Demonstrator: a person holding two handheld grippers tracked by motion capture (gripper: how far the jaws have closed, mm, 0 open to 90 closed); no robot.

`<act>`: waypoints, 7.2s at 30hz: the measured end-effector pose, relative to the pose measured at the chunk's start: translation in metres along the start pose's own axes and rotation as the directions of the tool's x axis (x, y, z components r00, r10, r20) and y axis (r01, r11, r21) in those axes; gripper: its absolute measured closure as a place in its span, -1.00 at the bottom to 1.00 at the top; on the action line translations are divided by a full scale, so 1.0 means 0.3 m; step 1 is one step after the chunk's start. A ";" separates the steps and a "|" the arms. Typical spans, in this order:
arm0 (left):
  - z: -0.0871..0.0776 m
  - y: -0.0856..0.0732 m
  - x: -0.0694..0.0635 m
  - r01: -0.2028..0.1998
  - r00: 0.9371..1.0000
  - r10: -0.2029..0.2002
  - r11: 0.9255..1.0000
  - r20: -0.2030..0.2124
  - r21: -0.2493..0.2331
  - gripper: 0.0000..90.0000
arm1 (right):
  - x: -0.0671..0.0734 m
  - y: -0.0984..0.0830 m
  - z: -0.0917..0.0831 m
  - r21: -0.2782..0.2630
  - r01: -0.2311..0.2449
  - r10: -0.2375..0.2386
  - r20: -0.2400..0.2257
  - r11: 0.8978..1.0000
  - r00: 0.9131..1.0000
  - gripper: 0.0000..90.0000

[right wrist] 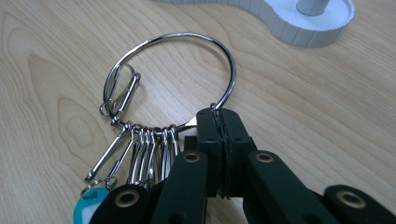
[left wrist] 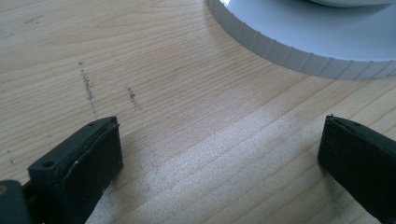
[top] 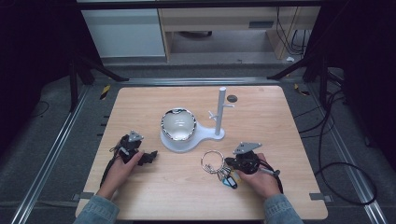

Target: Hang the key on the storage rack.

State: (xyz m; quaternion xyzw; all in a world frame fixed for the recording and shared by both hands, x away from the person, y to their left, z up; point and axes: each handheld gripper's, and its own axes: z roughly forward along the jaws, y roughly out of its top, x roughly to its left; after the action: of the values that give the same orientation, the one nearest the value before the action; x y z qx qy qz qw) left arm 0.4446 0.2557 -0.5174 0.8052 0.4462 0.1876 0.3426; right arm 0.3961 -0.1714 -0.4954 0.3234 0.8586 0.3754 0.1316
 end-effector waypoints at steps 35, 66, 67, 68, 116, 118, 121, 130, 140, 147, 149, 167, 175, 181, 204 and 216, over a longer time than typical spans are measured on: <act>0.000 0.000 -0.001 0.003 1.000 -0.003 1.000 0.000 -0.003 -1.00 | 0.025 0.083 -0.127 -0.153 -0.004 0.004 0.000 0.988 1.000 0.97; 0.000 -0.001 -0.001 0.002 1.000 -0.002 1.000 0.001 -0.003 -1.00 | 0.020 0.166 -0.203 -0.228 -0.019 0.017 -0.007 0.973 1.000 0.98; 0.000 -0.001 -0.001 0.002 1.000 -0.002 1.000 0.000 -0.003 -1.00 | 0.018 0.169 -0.207 -0.234 -0.023 0.022 -0.007 0.972 1.000 0.98; 0.000 -0.001 -0.001 0.002 1.000 -0.002 1.000 0.000 -0.003 -1.00 | 0.016 0.171 -0.211 -0.238 -0.025 0.024 -0.008 0.971 1.000 0.98; 0.000 -0.001 -0.001 0.002 1.000 -0.002 1.000 0.001 -0.003 -1.00 | -0.065 0.234 -0.395 -0.355 -0.034 0.064 0.074 0.934 0.995 0.98; -0.001 -0.001 -0.001 0.001 1.000 -0.001 1.000 0.001 -0.003 -1.00 | -0.069 0.236 -0.404 -0.357 -0.035 0.067 0.077 0.933 0.995 0.97; -0.001 -0.001 -0.001 0.001 1.000 -0.001 1.000 0.002 -0.003 -1.00 | -0.072 0.242 -0.419 -0.363 -0.028 0.063 0.086 0.932 0.994 0.98; -0.001 -0.001 0.000 0.000 1.000 0.000 1.000 0.001 -0.002 -1.00 | -0.083 0.268 -0.453 -0.381 -0.018 0.062 0.104 0.924 0.993 0.98; -0.001 -0.002 -0.001 0.001 1.000 -0.001 1.000 0.001 -0.003 -1.00 | -0.096 0.311 -0.484 -0.401 -0.006 0.063 0.129 0.916 0.990 0.98; -0.001 -0.001 0.000 0.000 1.000 0.000 1.000 0.001 -0.002 -1.00 | -0.103 0.350 -0.490 -0.409 0.004 0.058 0.138 0.913 0.989 0.98; -0.001 -0.001 0.000 0.000 1.000 0.000 1.000 0.001 -0.002 -1.00 | -0.106 0.359 -0.490 -0.412 0.001 0.059 0.135 0.911 0.989 0.98; -0.001 -0.001 0.000 0.000 1.000 0.000 1.000 0.001 -0.003 -1.00 | -0.142 0.410 -0.452 -0.419 -0.015 0.077 0.132 0.908 0.988 0.98; -0.001 -0.001 0.000 0.000 1.000 0.000 1.000 0.001 -0.002 -1.00 | -0.146 0.429 -0.435 -0.422 -0.017 0.077 0.126 0.906 0.989 0.97; -0.001 -0.002 -0.001 0.002 1.000 -0.002 1.000 0.001 -0.002 -1.00 | -0.154 0.438 -0.409 -0.423 -0.026 0.084 0.117 0.906 0.990 0.98; -0.001 -0.002 -0.001 0.002 1.000 -0.002 1.000 0.001 -0.003 -1.00 | -0.178 0.459 -0.351 -0.420 -0.051 0.100 0.095 0.906 0.990 0.98; -0.001 -0.002 -0.001 0.002 1.000 -0.002 1.000 0.001 -0.003 -1.00 | -0.216 0.453 -0.320 -0.410 -0.078 0.119 0.076 0.909 0.990 0.98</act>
State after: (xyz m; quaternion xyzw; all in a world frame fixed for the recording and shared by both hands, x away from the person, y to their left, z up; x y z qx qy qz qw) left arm 0.4441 0.2558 -0.5176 0.8045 0.4464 0.1874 0.3442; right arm 0.4622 -0.1985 -0.3317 0.3503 0.7369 0.5350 0.2191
